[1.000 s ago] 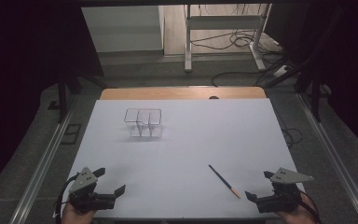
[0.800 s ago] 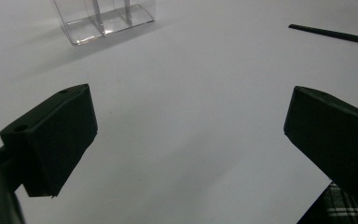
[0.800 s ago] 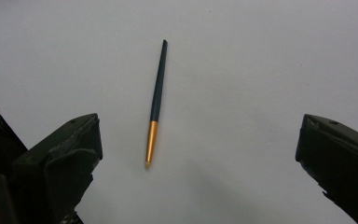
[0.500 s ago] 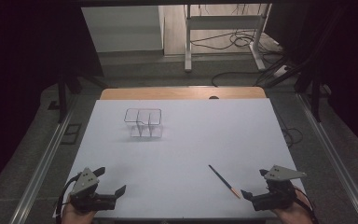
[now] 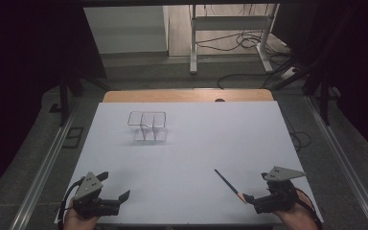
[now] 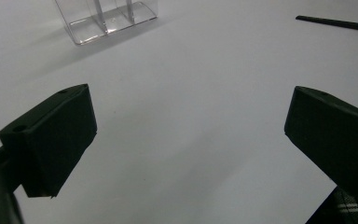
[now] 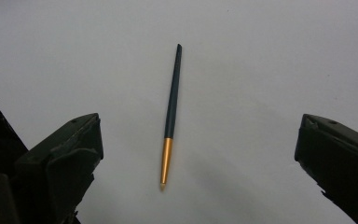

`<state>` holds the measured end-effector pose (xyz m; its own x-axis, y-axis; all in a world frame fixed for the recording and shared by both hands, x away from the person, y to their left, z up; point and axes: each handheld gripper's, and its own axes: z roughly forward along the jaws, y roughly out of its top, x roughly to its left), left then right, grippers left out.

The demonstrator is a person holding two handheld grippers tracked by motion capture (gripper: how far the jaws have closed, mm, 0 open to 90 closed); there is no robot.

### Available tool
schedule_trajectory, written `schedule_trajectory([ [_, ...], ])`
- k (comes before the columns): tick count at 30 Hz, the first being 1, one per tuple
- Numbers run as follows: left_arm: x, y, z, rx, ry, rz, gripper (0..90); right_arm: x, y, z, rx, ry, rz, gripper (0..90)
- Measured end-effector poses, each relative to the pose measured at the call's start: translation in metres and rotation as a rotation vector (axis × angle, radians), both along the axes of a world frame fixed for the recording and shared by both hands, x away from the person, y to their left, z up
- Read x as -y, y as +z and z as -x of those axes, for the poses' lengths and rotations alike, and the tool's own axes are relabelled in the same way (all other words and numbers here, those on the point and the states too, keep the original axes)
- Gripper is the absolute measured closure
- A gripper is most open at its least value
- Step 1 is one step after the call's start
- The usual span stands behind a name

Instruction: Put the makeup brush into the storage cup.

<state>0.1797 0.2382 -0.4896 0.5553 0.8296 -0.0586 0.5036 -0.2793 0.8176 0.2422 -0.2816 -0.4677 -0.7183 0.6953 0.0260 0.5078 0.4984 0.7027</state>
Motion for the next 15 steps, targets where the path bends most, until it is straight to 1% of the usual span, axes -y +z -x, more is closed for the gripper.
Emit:
schedule_trajectory([
  [3, 0.000, 0.000, 0.000, -0.002, 0.002, 0.001, 2.7, -0.001, 0.000, -0.001, -0.004, -0.001, 0.006, 1.3],
  [7, 0.000, 0.000, -0.001, -0.004, 0.004, 0.002, 2.8, -0.005, -0.001, -0.005, -0.018, -0.005, -0.004, 1.2],
  [10, -0.001, 0.000, 0.000, -0.004, 0.005, 0.005, 2.7, -0.007, -0.002, -0.006, -0.023, -0.001, 0.000, 1.1],
  [15, -0.001, 0.000, -0.001, -0.005, 0.007, 0.007, 2.7, -0.013, -0.004, -0.009, -0.043, 0.002, 0.012, 0.1],
])
